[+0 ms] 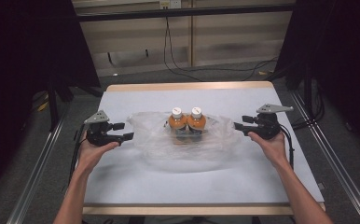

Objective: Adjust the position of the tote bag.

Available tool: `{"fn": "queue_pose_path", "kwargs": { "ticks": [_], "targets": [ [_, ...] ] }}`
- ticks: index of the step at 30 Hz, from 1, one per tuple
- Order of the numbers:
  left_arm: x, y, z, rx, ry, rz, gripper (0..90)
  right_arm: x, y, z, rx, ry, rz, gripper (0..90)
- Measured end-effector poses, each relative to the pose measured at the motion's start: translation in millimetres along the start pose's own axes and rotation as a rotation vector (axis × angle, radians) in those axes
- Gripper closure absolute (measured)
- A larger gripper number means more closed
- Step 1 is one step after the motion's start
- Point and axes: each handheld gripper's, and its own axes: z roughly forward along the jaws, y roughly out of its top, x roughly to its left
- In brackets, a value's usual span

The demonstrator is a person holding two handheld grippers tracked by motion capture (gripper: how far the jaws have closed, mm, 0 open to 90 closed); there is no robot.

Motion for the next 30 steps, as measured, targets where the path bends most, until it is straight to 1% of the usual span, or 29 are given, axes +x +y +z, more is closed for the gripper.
{"fn": "queue_pose_path", "kwargs": {
  "ticks": [1,2,3,4,5,6,7,8,9,10,11,12,13,14,15,17,18,19,20,21,22,23,24,25,26,27,28,29,30],
  "targets": [
    [-1.3,1.7,-2.2,-0.014,-0.007,0.001,37.9,0.5,2.2,-2.3,-0.015,0.007,0.004,46.4],
    [-2.5,3.6,-4.9,-0.029,-0.009,0.009,46.0,2.8,6.9,-6.7,-0.034,0.022,-0.004,48.1],
    [-6.3,8.5,-8.9,-0.054,-0.010,0.019,48.8,4.6,9.7,-9.2,-0.045,0.027,-0.007,48.7],
    [-8.9,11.5,-10.3,-0.059,-0.015,0.029,51.5,6.4,12.4,-11.5,-0.060,0.030,-0.011,49.9],
    [-8.9,11.5,-10.3,-0.059,-0.015,0.029,55.9,6.4,12.4,-11.5,-0.060,0.030,-0.011,49.9],
    [-11.1,14.0,-11.5,-0.069,-0.030,0.041,55.9,7.6,15.3,-13.7,-0.068,0.036,-0.015,53.5],
    [-13.6,16.5,-12.0,-0.072,-0.037,0.055,61.7,10.6,20.4,-18.3,-0.083,0.046,-0.019,57.0],
    [-16.7,18.9,-11.7,-0.070,-0.041,0.066,61.7,10.6,20.4,-18.3,-0.083,0.046,-0.019,57.0],
    [-19.7,20.9,-9.9,-0.081,-0.060,0.064,64.4,11.9,22.6,-20.2,-0.093,0.054,-0.025,58.4],
    [-22.5,23.0,-7.9,-0.079,-0.079,0.074,69.8,15.5,27.0,-23.7,-0.102,0.074,-0.025,61.4],
    [-28.8,27.7,-2.1,-0.058,-0.084,0.101,70.7,17.5,29.2,-24.5,-0.103,0.082,-0.030,62.2],
    [-28.8,27.7,-2.1,-0.058,-0.084,0.101,72.0,17.5,29.2,-24.5,-0.103,0.082,-0.030,62.2],
    [-31.4,29.3,0.7,-0.053,-0.101,0.109,72.0,19.8,31.3,-24.7,-0.100,0.090,-0.044,62.5],
    [-34.3,31.2,3.4,-0.045,-0.102,0.123,73.5,22.9,33.2,-24.4,-0.098,0.097,-0.046,63.6],
    [-37.4,33.2,5.5,-0.044,-0.098,0.125,73.8,25.7,34.9,-23.4,-0.095,0.103,-0.060,63.6],
    [-41.7,38.9,5.2,-0.059,-0.111,0.133,73.4,32.3,38.4,-21.9,-0.090,0.114,-0.077,63.6],
    [-44.1,42.3,4.2,-0.068,-0.111,0.139,72.2,35.5,39.9,-21.4,-0.090,0.120,-0.083,63.5],
    [-49.0,47.9,1.7,-0.090,-0.123,0.147,70.9,41.2,43.0,-20.3,-0.090,0.132,-0.100,63.2],
    [-51.2,50.2,0.5,-0.097,-0.126,0.153,70.7,44.1,44.4,-20.2,-0.094,0.138,-0.105,63.3],
    [-51.2,50.2,0.5,-0.097,-0.126,0.153,70.4,44.1,44.4,-20.2,-0.094,0.138,-0.105,63.3],
    [-54.4,54.6,0.6,-0.100,-0.137,0.169,70.5,48.9,46.8,-18.9,-0.089,0.154,-0.117,63.9],
    [-56.3,55.9,2.3,-0.109,-0.146,0.165,70.5,51.2,47.3,-17.1,-0.081,0.160,-0.122,64.2],
    [-56.3,55.9,2.3,-0.109,-0.146,0.165,70.3,51.2,47.3,-17.1,-0.081,0.160,-0.122,64.2],
    [-57.4,57.3,4.4,-0.107,-0.151,0.174,70.5,54.2,46.8,-12.3,-0.064,0.172,-0.133,65.2],
    [-60.2,58.5,7.6,-0.101,-0.158,0.171,70.5,54.2,46.8,-12.3,-0.064,0.172,-0.133,65.2],
    [-62.2,60.0,11.0,-0.093,-0.164,0.184,70.6,56.6,45.5,-6.6,-0.039,0.173,-0.138,66.4],
    [-64.4,61.8,13.5,-0.089,-0.165,0.193,70.6,56.6,45.5,-6.6,-0.039,0.173,-0.138,66.4],
    [-66.5,64.8,14.3,-0.091,-0.163,0.209,69.4,58.2,44.6,-1.0,-0.019,0.179,-0.143,67.4],
    [-68.6,68.4,13.9,-0.105,-0.163,0.208,69.4,58.2,44.6,-1.0,-0.019,0.179,-0.143,67.4]
  ]
}}
